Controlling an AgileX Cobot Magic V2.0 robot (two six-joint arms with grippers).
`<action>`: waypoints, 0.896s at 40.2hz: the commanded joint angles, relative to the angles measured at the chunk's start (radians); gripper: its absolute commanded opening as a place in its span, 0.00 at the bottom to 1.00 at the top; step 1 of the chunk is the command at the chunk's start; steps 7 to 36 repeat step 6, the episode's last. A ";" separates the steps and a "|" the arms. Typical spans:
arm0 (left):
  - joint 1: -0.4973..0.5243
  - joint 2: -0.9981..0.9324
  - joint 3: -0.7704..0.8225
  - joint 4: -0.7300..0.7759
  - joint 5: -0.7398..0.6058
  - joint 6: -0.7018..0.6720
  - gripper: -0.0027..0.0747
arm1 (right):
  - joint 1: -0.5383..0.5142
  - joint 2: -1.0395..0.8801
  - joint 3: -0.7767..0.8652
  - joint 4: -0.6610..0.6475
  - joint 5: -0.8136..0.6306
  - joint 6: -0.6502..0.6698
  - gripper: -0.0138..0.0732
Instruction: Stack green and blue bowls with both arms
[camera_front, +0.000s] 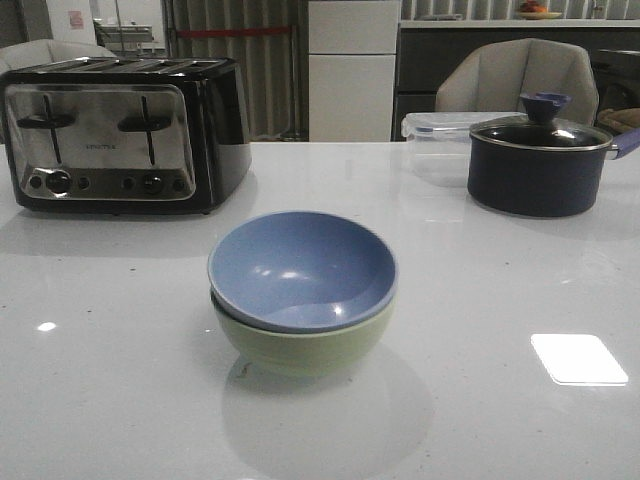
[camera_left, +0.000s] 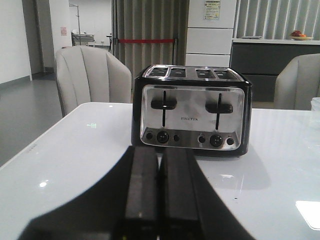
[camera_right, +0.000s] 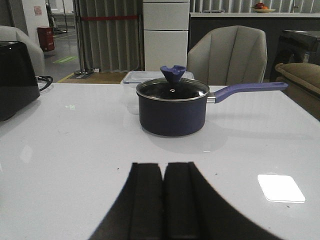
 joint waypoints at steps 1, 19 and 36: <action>-0.006 -0.017 0.005 -0.008 -0.088 0.000 0.16 | -0.005 -0.020 -0.006 -0.011 -0.092 0.004 0.20; -0.006 -0.017 0.005 -0.008 -0.088 0.000 0.16 | -0.005 -0.020 -0.006 -0.011 -0.092 0.004 0.20; -0.006 -0.017 0.005 -0.008 -0.088 0.000 0.16 | -0.005 -0.020 -0.006 -0.011 -0.092 0.004 0.20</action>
